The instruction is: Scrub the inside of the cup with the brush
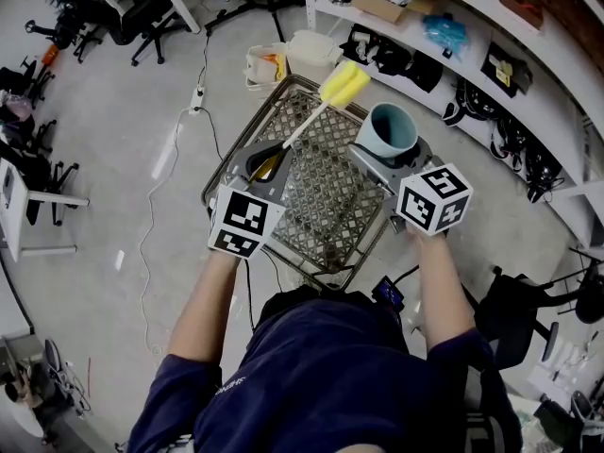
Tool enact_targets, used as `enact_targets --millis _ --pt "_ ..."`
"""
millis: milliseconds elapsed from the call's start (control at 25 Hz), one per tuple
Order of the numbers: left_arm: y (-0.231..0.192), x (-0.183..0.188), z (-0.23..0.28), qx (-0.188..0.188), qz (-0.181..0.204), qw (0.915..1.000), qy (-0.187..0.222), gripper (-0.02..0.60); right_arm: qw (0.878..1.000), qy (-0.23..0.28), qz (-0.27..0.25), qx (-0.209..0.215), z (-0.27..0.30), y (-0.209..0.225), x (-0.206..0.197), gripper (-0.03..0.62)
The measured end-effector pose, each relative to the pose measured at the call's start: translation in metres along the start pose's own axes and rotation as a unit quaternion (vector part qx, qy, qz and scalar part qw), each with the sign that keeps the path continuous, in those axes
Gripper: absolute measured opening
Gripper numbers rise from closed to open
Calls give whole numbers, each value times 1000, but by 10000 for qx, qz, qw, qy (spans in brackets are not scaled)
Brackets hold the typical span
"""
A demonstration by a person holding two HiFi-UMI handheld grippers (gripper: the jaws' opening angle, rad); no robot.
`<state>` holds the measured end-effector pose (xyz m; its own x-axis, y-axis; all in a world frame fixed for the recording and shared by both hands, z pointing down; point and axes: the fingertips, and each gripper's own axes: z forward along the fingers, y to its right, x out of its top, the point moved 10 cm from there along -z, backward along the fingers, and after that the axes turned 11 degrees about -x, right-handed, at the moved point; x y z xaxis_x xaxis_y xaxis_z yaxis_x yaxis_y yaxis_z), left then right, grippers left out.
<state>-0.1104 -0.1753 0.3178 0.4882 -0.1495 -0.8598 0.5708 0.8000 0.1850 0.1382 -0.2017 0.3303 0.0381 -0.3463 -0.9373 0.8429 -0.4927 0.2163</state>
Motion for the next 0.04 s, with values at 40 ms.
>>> enact_targets --millis 40 --pt "0 0 -1 -2 4 10000 0 29 10000 -1 -2 1 0 -1 0 359"
